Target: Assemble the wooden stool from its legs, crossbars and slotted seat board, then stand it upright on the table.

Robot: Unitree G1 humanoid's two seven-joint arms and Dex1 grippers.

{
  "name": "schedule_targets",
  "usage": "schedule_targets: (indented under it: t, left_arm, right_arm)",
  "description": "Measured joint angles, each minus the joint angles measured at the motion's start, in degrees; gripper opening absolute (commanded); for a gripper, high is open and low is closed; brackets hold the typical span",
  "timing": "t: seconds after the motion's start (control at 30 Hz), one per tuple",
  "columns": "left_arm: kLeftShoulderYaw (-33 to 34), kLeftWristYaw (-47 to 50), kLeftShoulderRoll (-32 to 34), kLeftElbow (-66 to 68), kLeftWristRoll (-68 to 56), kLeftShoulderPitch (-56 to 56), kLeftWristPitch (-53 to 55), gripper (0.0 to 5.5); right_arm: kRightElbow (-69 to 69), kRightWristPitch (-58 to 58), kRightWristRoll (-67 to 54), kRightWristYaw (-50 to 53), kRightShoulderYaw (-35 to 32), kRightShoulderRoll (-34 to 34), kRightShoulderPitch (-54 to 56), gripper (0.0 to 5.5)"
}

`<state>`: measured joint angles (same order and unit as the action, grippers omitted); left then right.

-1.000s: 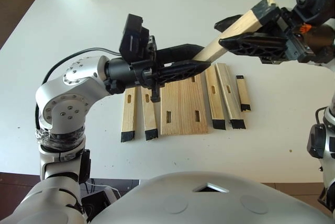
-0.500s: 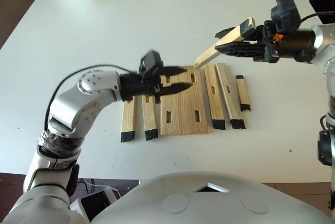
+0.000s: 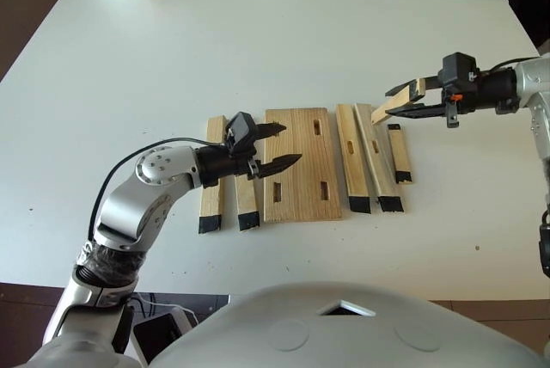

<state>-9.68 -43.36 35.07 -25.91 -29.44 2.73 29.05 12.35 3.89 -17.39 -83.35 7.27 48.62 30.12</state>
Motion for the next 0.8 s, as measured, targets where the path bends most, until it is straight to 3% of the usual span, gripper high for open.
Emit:
schedule_targets:
  t: [0.27, 0.8]
  left_arm:
    - [-0.4, 1.9, -1.9, -3.6, 0.2, -1.3, 0.3, 3.44]
    - [-0.6, 2.5, -2.1, -4.9, 0.3, -1.8, 1.4, 3.44]
  right_arm:
    - [2.4, -10.6, 4.8, -1.5, 1.7, 0.0, -4.6, 1.30]
    - [2.1, -13.0, 4.0, -5.4, 3.0, 1.4, -9.0, 1.30]
